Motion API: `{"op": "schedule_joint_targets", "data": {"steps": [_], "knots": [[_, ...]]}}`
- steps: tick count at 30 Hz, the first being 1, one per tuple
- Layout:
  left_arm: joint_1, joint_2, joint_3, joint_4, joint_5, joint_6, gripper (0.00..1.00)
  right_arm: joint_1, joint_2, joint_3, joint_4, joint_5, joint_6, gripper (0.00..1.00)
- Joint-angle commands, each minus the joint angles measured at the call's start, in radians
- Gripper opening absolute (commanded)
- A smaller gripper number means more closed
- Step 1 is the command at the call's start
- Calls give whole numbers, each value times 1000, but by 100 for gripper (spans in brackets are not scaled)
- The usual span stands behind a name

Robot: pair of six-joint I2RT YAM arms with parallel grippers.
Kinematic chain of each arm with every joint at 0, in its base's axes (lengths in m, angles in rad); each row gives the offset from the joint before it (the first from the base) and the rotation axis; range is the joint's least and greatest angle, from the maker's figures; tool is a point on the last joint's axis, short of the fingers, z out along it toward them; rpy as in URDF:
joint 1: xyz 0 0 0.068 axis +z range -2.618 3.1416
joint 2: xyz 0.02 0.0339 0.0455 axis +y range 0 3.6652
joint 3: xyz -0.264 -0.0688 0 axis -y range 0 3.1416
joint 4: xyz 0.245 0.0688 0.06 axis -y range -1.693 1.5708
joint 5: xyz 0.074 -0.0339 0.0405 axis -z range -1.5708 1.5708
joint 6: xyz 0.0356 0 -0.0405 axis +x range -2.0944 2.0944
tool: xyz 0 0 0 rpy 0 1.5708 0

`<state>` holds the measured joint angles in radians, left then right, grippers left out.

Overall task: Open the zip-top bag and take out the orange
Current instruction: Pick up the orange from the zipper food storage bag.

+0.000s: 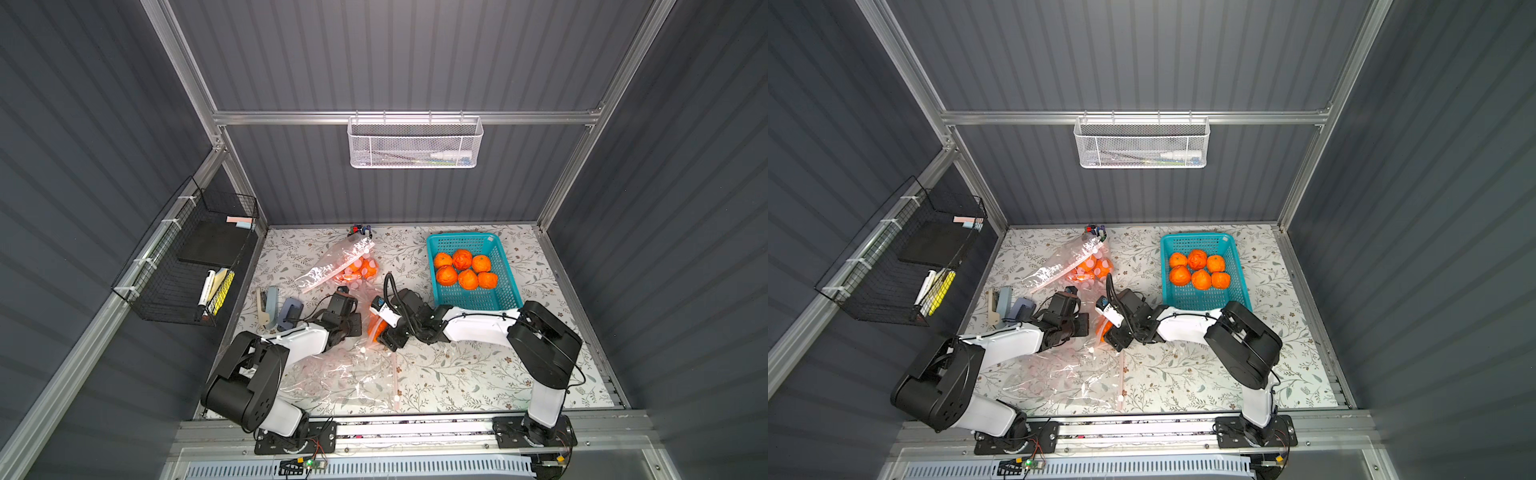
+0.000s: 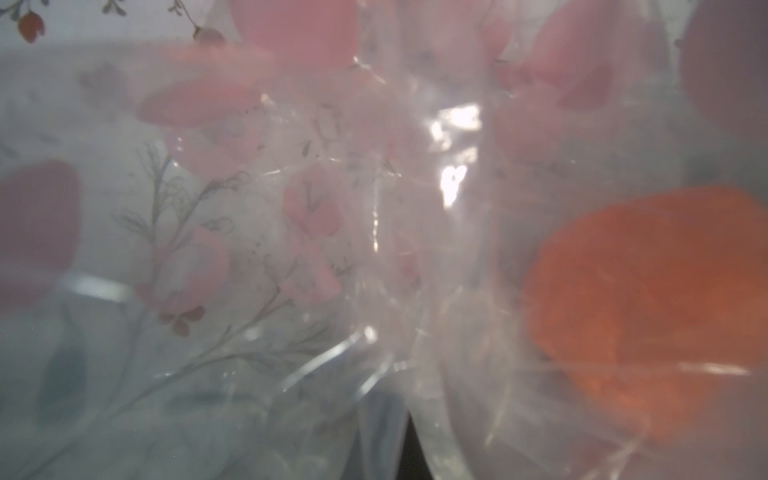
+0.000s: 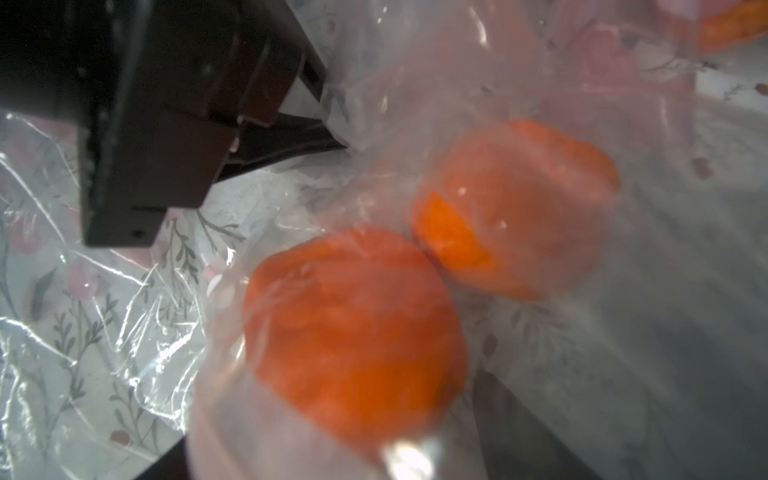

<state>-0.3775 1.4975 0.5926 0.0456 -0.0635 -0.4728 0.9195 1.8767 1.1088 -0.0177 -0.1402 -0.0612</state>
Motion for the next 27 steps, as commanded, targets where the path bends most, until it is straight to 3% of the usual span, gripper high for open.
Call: {"op": "schedule_joint_targets", "data": {"steps": [1, 7, 11, 21, 27], "knots": [[5, 15, -19, -64, -2, -7, 0, 1, 27, 45, 0, -63, -28, 77], [5, 18, -16, -66, -2, -8, 0, -1, 33, 51, 5, -134, -28, 52], [5, 15, -20, -66, -1, -8, 0, -1, -11, 7, -1, -141, -27, 42], [5, 12, -21, -64, -2, -8, 0, -21, -308, -153, -185, -95, -41, 41], [5, 10, -21, -64, -2, -8, 0, -174, -536, -191, -217, -76, 48, 39]]}}
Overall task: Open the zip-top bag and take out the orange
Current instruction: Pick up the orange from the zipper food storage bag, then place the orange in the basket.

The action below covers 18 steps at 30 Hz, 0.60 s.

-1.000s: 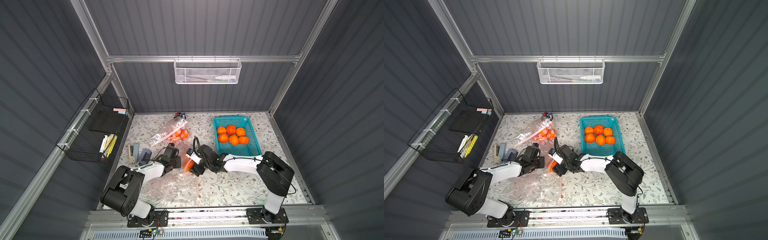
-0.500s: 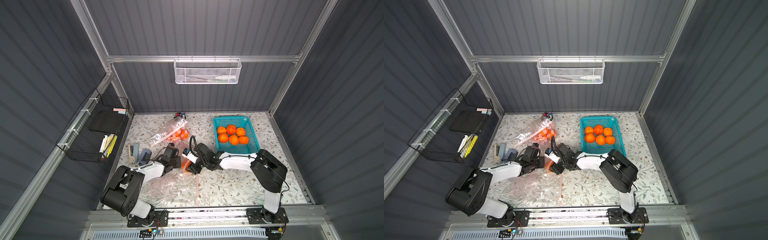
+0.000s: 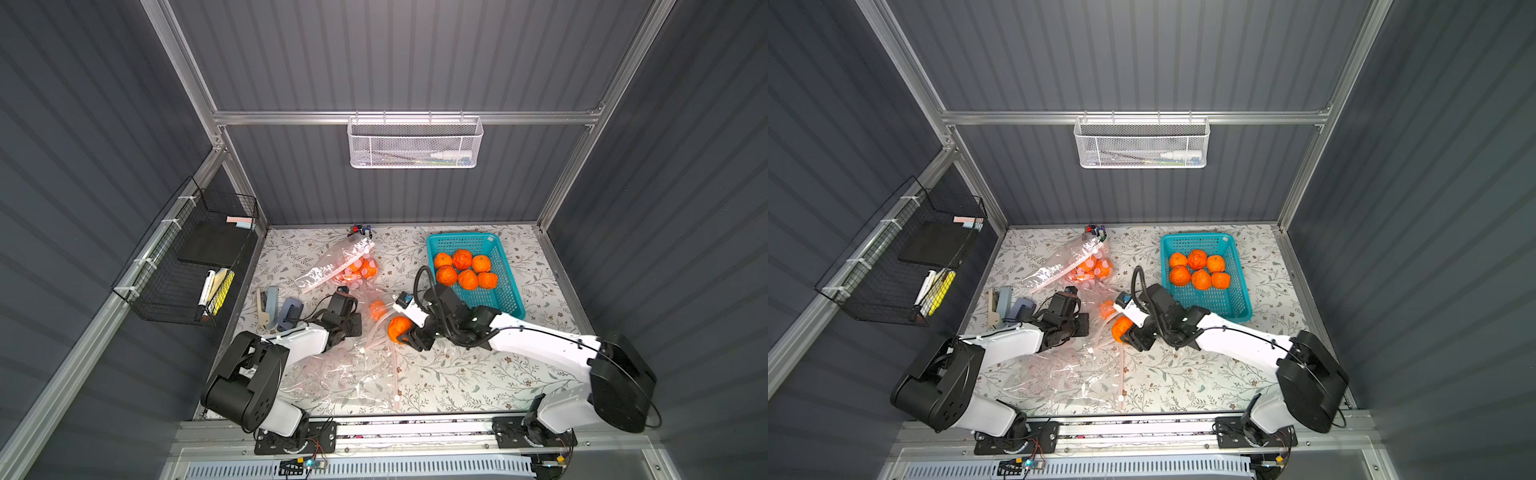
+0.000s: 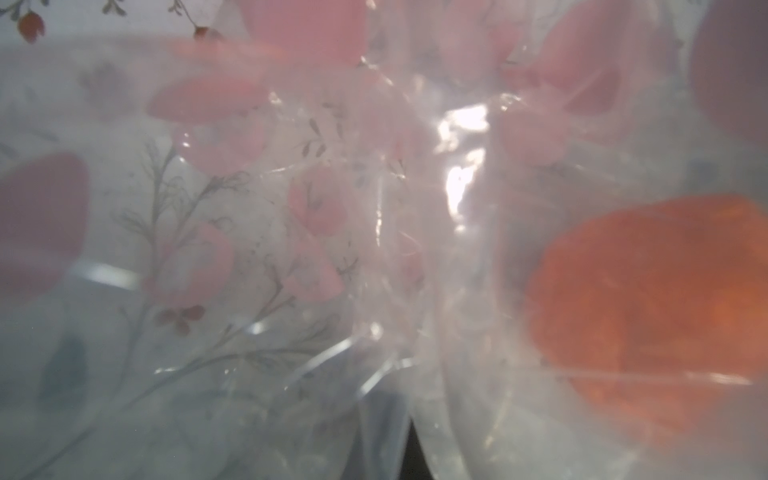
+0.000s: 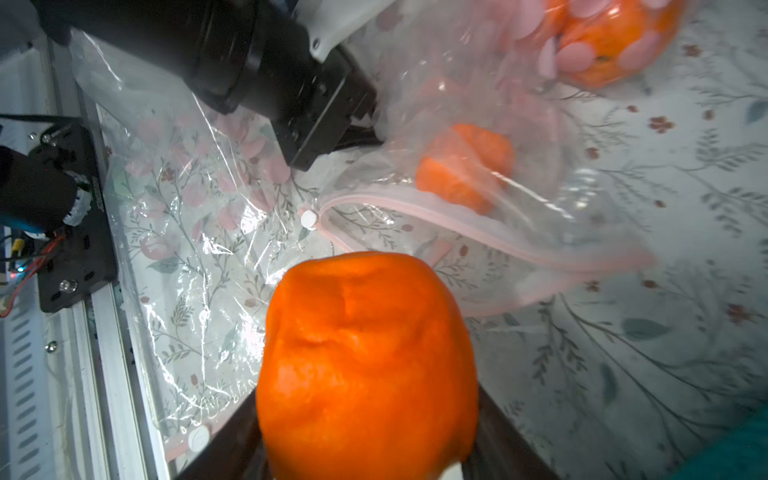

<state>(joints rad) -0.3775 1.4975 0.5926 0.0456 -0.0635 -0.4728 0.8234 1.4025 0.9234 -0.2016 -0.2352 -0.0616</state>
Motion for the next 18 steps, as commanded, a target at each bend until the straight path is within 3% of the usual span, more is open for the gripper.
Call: {"op": "schedule_joint_targets", "data": {"steps": [1, 5, 9, 13, 18], "knots": [[5, 9, -21, -64, -3, -10, 0, -133, -87, 1, -33, 7, 77, 39], [5, 6, -25, -62, -3, -9, 0, -345, -126, 16, 3, 15, 184, 42], [5, 6, -24, -61, -1, -6, 0, -533, -20, 71, -32, -38, 359, 41], [5, 9, -22, -61, 1, -4, 0, -605, 132, 120, -22, -162, 468, 41], [5, 8, -23, -63, -1, -6, 0, -612, 263, 161, -28, -196, 521, 41]]}}
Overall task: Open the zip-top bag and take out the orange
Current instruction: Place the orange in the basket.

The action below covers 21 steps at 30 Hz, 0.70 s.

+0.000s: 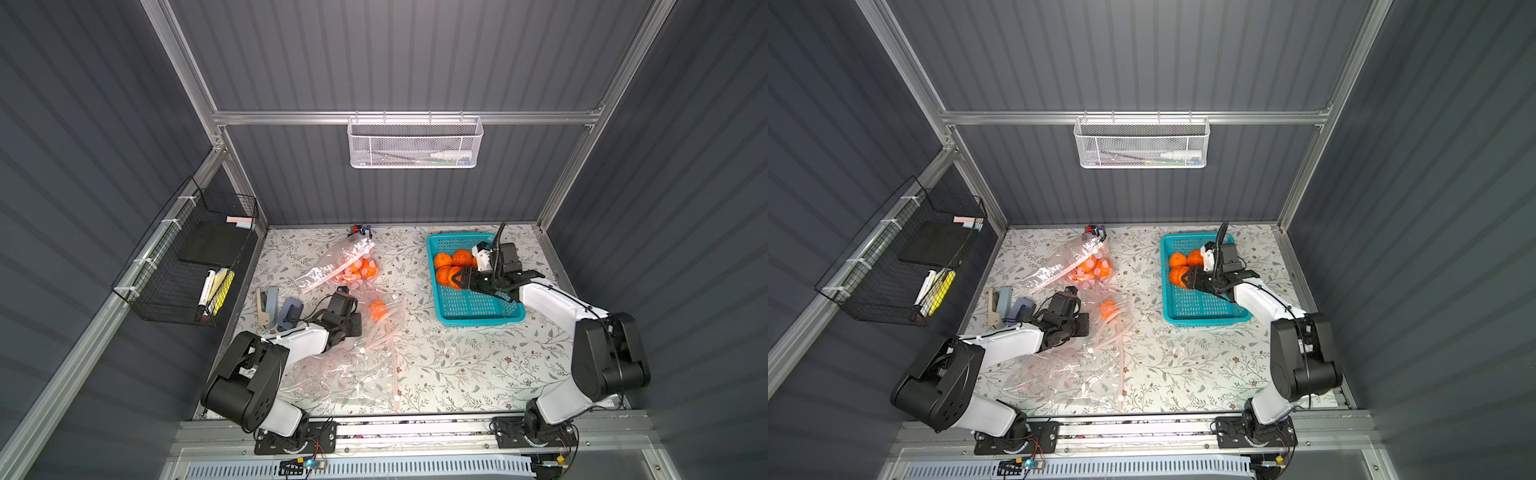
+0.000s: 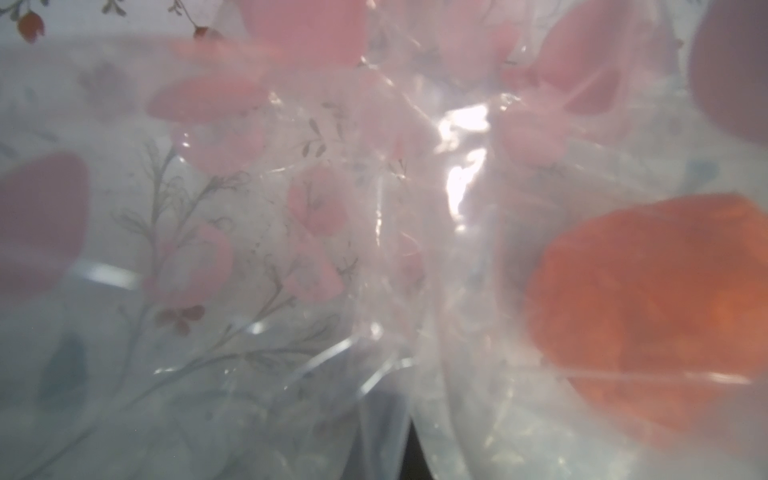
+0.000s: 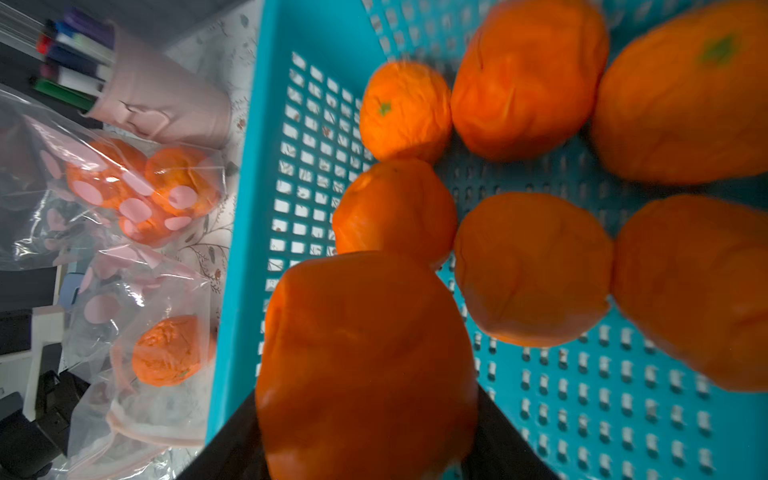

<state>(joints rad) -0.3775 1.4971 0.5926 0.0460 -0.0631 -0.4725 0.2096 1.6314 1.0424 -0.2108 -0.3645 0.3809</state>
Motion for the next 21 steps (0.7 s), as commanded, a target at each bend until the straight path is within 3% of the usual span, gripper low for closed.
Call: {"op": "schedule_joint_targets", "data": {"steps": [1, 12, 18, 21], "knots": [[5, 7, -23, -62, -3, -6, 0, 2, 57, 47, -19, -70, 86, 41], [5, 20, -17, -65, -1, -6, 0, 2, 173, 42, 13, -140, 147, 46], [5, 14, -19, -64, 0, -7, 0, 1, 183, 56, -25, -143, 155, 64], [5, 13, -21, -61, 0, -5, 0, -1, 137, 40, -39, -80, 141, 72]]}}
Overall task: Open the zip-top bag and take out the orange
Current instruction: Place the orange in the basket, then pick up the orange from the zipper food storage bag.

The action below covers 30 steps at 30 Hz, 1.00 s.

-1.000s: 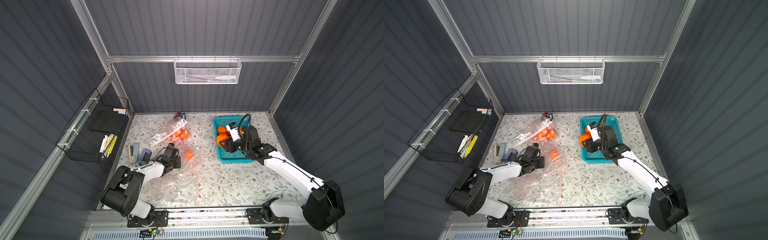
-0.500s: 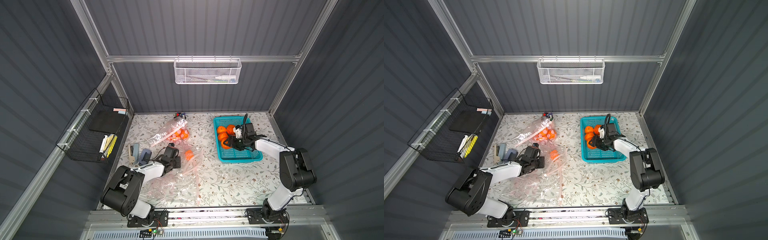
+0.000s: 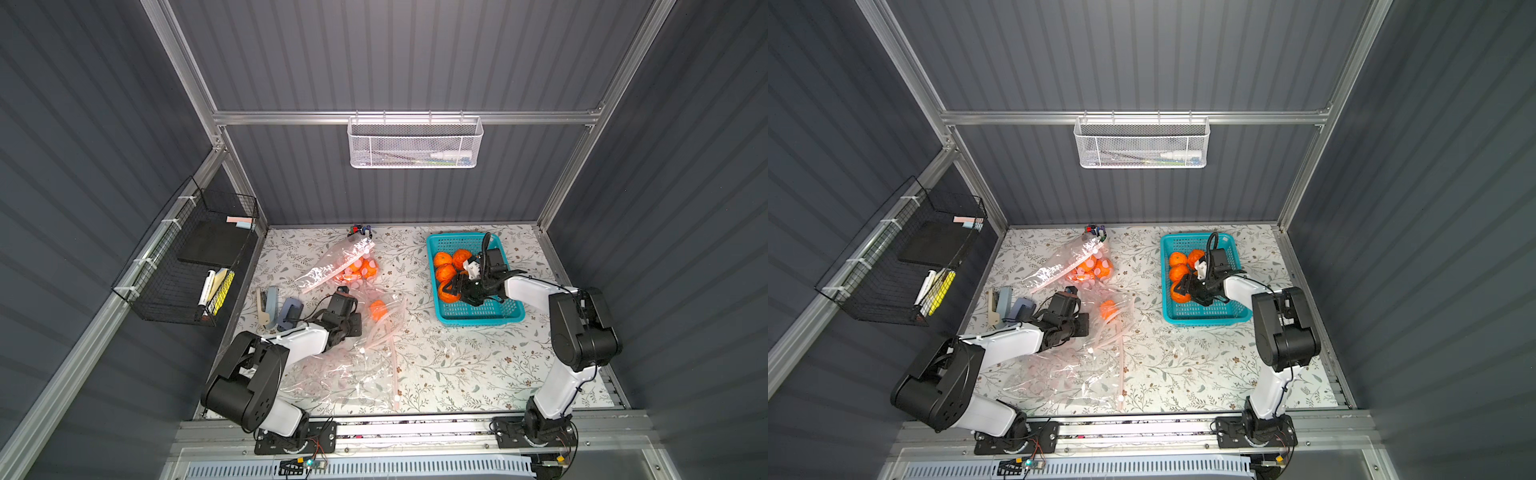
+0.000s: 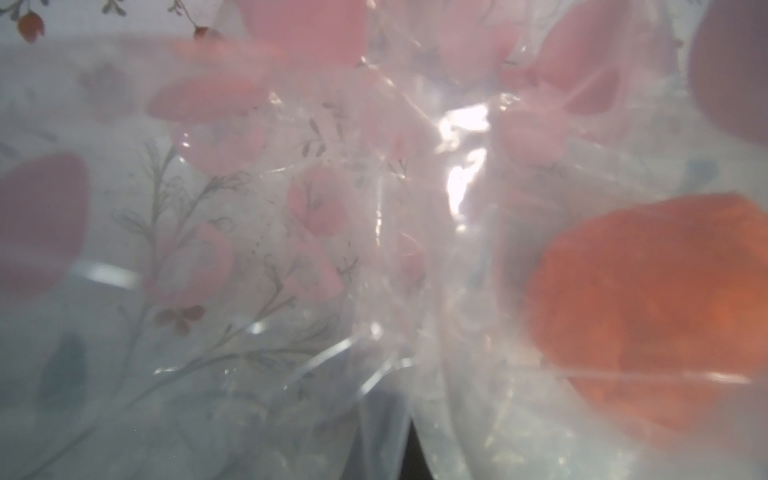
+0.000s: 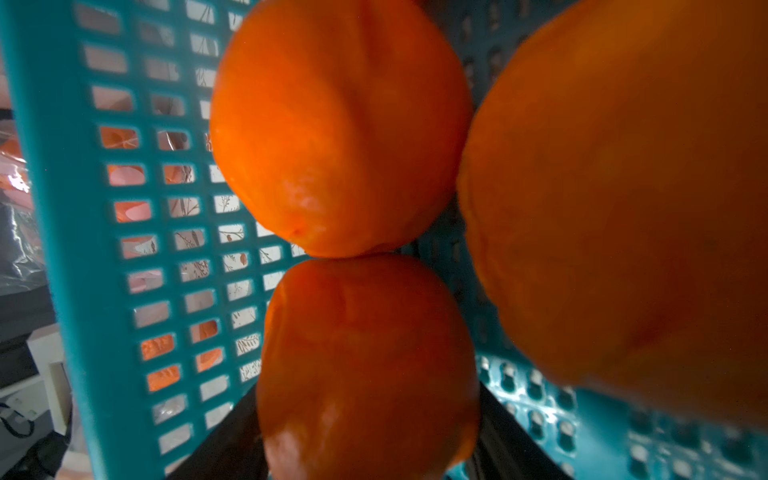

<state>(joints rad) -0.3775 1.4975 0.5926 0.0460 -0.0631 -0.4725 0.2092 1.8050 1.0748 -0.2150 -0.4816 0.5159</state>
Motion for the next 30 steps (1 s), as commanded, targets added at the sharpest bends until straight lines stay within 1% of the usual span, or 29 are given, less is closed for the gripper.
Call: {"op": "schedule_joint_targets", "data": {"steps": [1, 6, 9, 10, 11, 14, 15, 16, 18, 20, 22, 25, 27, 30], "knots": [[5, 13, -21, -61, 0, -5, 0, -1, -56, 10, -55, 69, -6, 73], [5, 15, -19, -61, 2, -5, 0, -4, -143, 37, -151, 208, -70, 75], [5, 15, -21, -62, 1, -5, 0, -5, -223, 38, -172, 227, -120, 75], [5, 13, -22, -61, 0, -5, 0, -4, -260, 23, -147, 194, -137, 73], [5, 12, -21, -61, 0, -5, 0, -2, -293, 1, -108, 129, -154, 71], [5, 12, -22, -61, -1, -5, 0, 41, -407, -98, 59, -35, -194, 58], [5, 12, -21, -61, -1, -6, 0, 84, -441, -131, 108, -60, -218, 55], [5, 13, -21, -61, 0, -6, 0, 136, -470, -157, 135, -59, -255, 50], [5, 14, -21, -63, 0, -6, 0, 267, -502, -189, 163, -19, -341, 43], [5, 9, -23, -61, -3, -9, 0, 397, -499, -222, 210, 6, -416, 40], [5, 2, -27, -59, -6, -11, 0, 495, -463, -253, 286, -2, -470, 39], [5, 3, -26, -60, -6, -11, 0, 588, -379, -243, 321, 12, -532, 38], [5, 6, -25, -60, -4, -10, 0, 633, -319, -211, 302, 58, -580, 39], [5, 9, -24, -61, -3, -10, 0, 650, -220, -137, 227, 109, -622, 39]]}}
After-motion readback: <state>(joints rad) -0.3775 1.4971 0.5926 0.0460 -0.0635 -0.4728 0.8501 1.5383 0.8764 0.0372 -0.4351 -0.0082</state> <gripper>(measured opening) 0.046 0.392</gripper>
